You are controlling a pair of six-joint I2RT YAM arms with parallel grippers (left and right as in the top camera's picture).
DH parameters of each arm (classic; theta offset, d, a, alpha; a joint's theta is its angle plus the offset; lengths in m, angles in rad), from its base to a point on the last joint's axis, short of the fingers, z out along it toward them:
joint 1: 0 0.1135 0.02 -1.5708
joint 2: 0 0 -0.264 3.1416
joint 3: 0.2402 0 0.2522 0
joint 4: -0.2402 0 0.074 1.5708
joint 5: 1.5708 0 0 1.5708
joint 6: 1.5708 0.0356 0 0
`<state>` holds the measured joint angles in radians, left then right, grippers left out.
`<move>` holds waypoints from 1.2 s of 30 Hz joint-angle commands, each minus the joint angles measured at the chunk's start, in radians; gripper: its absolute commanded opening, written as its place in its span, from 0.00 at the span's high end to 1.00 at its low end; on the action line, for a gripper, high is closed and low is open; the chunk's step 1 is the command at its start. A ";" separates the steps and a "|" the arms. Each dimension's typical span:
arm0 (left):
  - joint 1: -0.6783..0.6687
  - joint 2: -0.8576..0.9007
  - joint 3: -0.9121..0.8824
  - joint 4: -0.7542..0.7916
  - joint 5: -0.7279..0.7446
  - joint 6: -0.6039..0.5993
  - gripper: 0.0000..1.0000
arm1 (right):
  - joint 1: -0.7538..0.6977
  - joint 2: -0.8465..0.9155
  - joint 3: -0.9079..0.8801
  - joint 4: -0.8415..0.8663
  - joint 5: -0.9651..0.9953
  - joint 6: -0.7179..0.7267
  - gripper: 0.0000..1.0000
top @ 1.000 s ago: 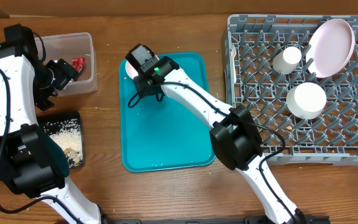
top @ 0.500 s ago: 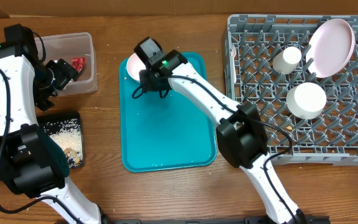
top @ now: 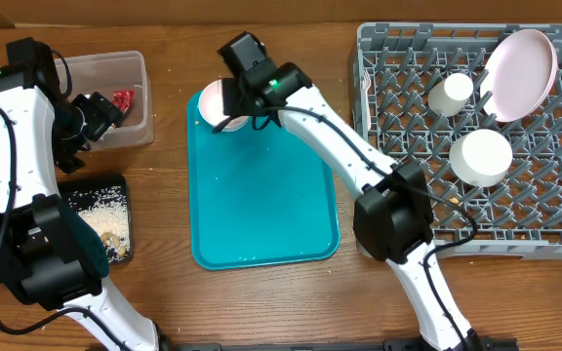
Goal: Sort waste into correct bins and load items into the dishwasher rack
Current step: 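Move the right gripper to the pink bowl on the tray, then grasp the pink bowl rim with the right gripper and lift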
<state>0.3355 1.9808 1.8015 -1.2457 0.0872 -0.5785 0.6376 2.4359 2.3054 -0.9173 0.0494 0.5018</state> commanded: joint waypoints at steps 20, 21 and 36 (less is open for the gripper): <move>-0.002 -0.006 0.002 -0.003 0.007 -0.020 0.00 | -0.045 0.095 0.011 -0.132 -0.045 0.027 0.45; -0.002 -0.006 0.002 -0.003 0.007 -0.020 0.00 | -0.045 0.095 0.011 -0.156 -0.029 0.027 0.45; -0.002 -0.006 0.002 -0.003 0.007 -0.020 0.00 | -0.063 -0.153 0.013 -0.450 0.030 0.040 0.39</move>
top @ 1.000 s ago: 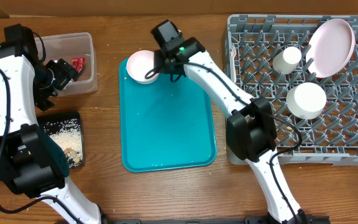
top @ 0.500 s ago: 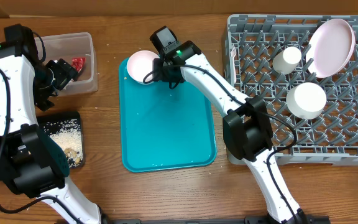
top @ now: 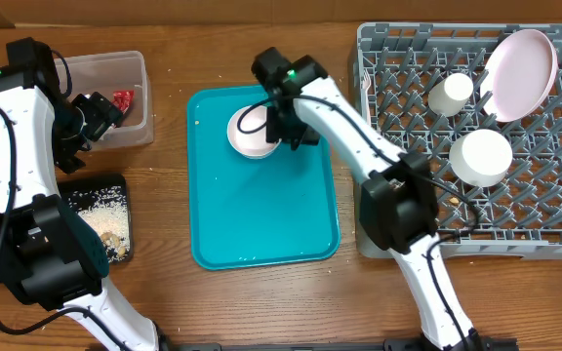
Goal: Sort waste into correct bins and load items into the dishwasher rack
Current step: 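Grasp the pink bowl rim with the right gripper and lift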
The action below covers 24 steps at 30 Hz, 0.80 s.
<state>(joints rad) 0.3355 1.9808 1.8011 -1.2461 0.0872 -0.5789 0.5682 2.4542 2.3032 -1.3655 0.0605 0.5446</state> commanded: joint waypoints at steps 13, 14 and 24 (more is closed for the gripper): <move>-0.002 -0.006 0.003 -0.002 0.007 -0.020 0.00 | 0.157 -0.113 -0.013 0.180 -0.181 -0.632 0.30; -0.002 -0.006 0.003 -0.002 0.007 -0.020 0.00 | 0.161 -0.090 -0.013 0.193 -0.151 -0.631 0.27; -0.002 -0.006 0.003 -0.002 0.007 -0.020 0.00 | 0.159 0.010 -0.013 0.246 -0.062 -0.586 0.29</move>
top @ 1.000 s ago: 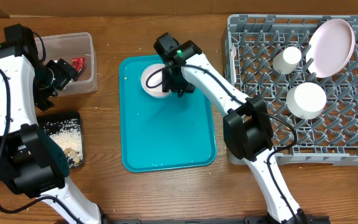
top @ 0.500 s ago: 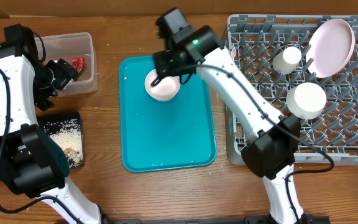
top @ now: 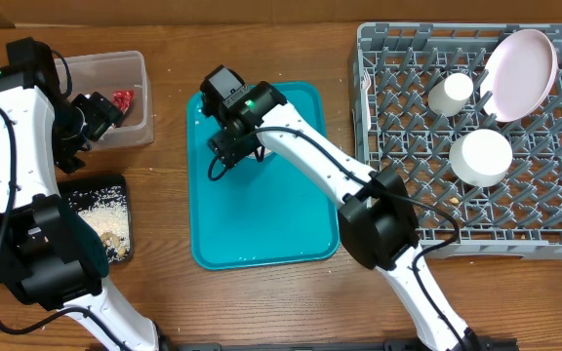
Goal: Sort waste into correct bins and load items into the dishwasher rack
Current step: 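Grasp the pink bowl rim with the right gripper and lift, then carry the pink bowl right and set it in the dish rack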
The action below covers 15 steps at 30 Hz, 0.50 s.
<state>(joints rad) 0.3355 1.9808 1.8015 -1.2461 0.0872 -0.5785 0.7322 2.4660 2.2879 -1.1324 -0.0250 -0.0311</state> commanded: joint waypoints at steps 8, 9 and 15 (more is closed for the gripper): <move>-0.002 -0.006 0.002 -0.002 0.007 -0.020 0.00 | -0.004 0.014 -0.037 0.055 0.021 0.029 0.43; -0.002 -0.006 0.002 -0.002 0.007 -0.020 0.00 | -0.004 0.016 -0.046 0.056 0.021 0.032 0.50; -0.002 -0.006 0.002 -0.002 0.007 -0.020 0.00 | -0.004 0.016 -0.050 0.050 0.024 0.079 0.83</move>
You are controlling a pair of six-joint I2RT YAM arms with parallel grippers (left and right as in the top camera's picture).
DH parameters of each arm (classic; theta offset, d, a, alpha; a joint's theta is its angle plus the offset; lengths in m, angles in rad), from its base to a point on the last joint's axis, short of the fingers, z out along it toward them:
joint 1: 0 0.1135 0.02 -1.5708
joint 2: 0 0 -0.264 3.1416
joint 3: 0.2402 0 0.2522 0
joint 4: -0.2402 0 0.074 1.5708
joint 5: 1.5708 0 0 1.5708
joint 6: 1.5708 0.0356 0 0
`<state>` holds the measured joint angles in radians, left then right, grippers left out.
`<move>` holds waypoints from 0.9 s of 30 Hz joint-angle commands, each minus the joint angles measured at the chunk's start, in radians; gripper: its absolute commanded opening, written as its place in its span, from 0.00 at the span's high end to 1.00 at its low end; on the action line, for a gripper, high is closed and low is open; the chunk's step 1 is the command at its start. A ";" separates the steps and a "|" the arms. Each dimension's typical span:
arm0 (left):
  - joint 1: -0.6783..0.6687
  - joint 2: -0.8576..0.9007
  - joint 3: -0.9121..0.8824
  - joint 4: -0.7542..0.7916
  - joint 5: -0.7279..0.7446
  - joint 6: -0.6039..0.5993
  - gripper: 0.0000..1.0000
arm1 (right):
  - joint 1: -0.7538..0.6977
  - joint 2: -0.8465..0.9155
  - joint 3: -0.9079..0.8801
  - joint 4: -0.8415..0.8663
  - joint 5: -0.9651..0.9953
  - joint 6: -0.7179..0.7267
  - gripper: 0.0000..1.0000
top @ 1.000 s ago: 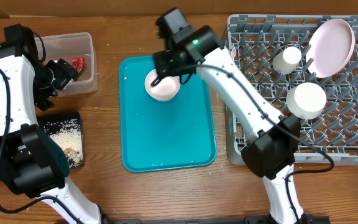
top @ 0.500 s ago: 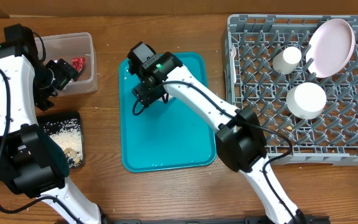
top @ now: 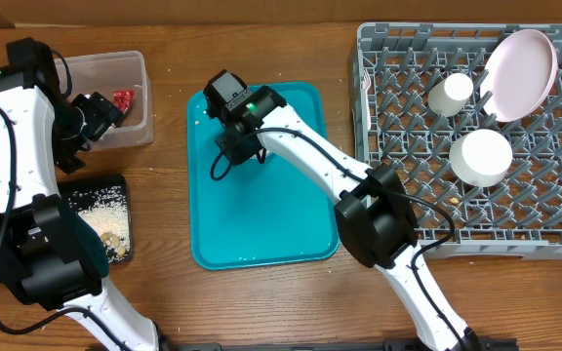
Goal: Sort waste into correct bins and load items into the dishwasher rack
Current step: 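Carry the pink bowl right and set it in the dish rack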
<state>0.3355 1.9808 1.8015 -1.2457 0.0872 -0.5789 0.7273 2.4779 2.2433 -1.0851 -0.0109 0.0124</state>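
Observation:
My right gripper (top: 230, 144) hangs over the upper left of the teal tray (top: 261, 214), wrist turned, its jaws hidden under its own body. The pink bowl does not show anywhere; it may be under the wrist. Over the clear plastic bin (top: 115, 136) at the far left stands my left gripper (top: 100, 109), its fingers apart and nothing between them. A red scrap (top: 122, 97) lies in that bin. The grey dishwasher rack (top: 371, 68) on the right holds a pink plate (top: 520, 60), a small white cup (top: 451, 92) and a larger white cup (top: 481, 158).
A black container (top: 115, 190) with rice and food scraps sits in front of the clear bin. Crumbs dot the teal tray. My right arm's elbow (top: 374, 229) overlaps the gap between tray and rack.
My right gripper has shifted slightly up and to the right over the tray's upper left. The left arm has not moved.
My right gripper was on the pink bowl at the tray's top left corner. Then the bowl sat upright near the tray's upper middle, gripper at its right rim. After that the wrist had turned over the upper left, the bowl out of sight, as now.

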 commanded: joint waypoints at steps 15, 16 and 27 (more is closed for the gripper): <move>-0.002 -0.006 0.002 -0.002 0.007 -0.020 0.00 | -0.065 -0.246 -0.002 -0.088 -0.036 0.182 0.96; -0.002 -0.006 0.002 -0.002 0.007 -0.020 0.00 | -0.085 -0.284 -0.002 -0.101 -0.044 0.200 0.96; -0.002 -0.006 0.002 -0.002 0.007 -0.020 0.00 | -0.679 -0.542 -0.008 -0.259 -0.762 0.087 0.96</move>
<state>0.3355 1.9808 1.8015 -1.2461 0.0872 -0.5785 0.2192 1.9423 2.2406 -1.3083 -0.3603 0.1951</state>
